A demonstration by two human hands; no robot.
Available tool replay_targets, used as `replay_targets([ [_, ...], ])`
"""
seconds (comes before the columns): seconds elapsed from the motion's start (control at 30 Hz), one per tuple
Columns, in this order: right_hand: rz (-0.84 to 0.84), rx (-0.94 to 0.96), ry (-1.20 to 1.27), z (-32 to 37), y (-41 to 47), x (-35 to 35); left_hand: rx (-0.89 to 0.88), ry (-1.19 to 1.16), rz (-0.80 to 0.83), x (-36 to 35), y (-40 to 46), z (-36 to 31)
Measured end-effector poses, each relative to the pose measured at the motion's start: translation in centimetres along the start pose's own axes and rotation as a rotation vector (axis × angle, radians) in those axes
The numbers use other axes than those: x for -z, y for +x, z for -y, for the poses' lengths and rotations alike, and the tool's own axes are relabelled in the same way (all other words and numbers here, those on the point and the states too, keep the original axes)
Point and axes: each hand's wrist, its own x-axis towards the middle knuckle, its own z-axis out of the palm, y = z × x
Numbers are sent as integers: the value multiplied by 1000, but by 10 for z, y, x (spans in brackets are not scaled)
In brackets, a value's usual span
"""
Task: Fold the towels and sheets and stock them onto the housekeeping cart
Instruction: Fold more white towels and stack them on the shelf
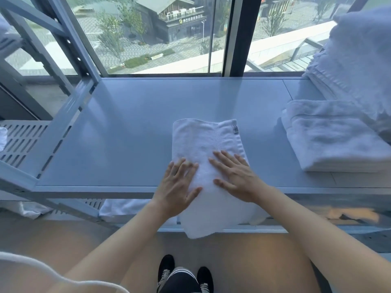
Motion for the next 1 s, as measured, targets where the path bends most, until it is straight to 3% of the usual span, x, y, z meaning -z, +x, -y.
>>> replay_targets([
  [0.2,2,143,-102,-4,-32,-8,-38,-2,74,-12,-20,2],
  [0.3,-20,116,-194,-4,-32,-16,-51,20,99,-9,-13,6],
  [0.6,-93,29,-119,5,-33,-19,-69,-11,100,-9,-10,7],
  [0.73,-115,-28,-129,19,-44,-20,-57,-18,49,-1,-21,-8],
  [1.0,-349,-59,-110,80,-89,-19,-66,17,-114,38,-77,-31],
])
